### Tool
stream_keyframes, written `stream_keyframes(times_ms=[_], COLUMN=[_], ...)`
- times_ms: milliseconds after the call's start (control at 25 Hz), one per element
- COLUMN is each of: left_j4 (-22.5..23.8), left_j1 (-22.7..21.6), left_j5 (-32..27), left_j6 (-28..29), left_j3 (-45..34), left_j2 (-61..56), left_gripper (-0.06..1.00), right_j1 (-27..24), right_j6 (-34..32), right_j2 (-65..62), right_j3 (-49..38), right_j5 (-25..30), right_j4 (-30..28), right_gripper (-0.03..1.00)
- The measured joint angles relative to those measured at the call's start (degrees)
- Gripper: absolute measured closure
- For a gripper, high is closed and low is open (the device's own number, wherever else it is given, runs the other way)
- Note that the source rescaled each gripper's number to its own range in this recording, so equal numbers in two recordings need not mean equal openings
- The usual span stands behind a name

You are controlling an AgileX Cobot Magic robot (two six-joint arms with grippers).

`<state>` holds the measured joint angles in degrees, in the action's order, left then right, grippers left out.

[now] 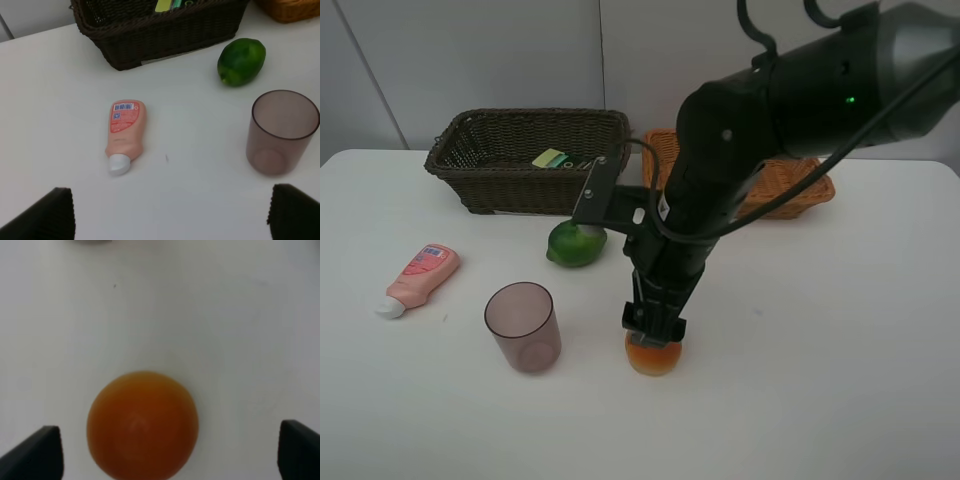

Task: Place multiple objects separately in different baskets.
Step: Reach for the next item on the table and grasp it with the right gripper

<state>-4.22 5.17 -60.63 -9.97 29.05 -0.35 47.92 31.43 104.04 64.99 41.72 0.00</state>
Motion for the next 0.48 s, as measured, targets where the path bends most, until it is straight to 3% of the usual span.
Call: stream_keyframes(times_ms=[480], left_j4=[0.0], left_j1=[0.0], left_j5=[0.0], left_j6=[0.0], left_j3=[0.0], left_j2=[0.0], left_gripper=[-0.06], right_j1=[0.0], right_j6=[-0.1], right_j2=[4.3], right_j3=[-0.9], right_j5=[-2.0], right_j4=[1.5], right_gripper=[0.1])
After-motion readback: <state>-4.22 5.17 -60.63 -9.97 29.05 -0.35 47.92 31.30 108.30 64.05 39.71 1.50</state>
